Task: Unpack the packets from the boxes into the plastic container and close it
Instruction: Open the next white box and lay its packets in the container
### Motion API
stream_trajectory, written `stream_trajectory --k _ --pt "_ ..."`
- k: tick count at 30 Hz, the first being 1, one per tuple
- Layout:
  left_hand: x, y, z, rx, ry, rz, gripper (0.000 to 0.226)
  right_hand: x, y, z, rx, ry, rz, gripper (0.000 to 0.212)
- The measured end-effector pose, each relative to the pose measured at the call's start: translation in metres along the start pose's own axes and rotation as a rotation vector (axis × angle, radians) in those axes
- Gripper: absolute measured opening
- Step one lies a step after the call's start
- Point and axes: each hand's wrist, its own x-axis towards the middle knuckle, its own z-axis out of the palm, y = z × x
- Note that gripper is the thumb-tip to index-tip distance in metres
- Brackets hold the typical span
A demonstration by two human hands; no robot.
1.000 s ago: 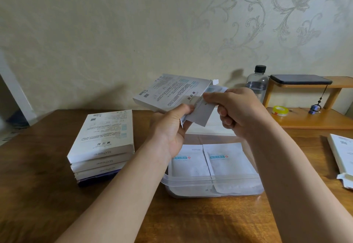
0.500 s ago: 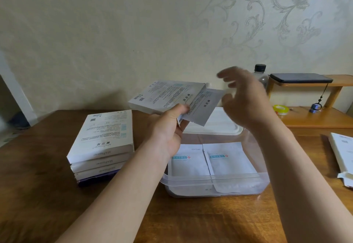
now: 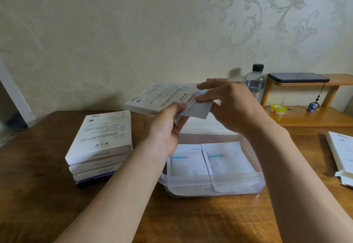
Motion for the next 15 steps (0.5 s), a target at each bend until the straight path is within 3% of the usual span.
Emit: stream_trajectory --k 13,15 --pt "0.0 0.003 0.003 -0.051 -0.003 -0.051 0.028 -0.003 0.01 -0.019 0.335 0.272 0.183 0.006" --pt "0.001 0.003 0.003 -0.048 0.004 -0.057 0.028 -0.002 0.016 -0.023 0.336 0.335 0.242 0.013"
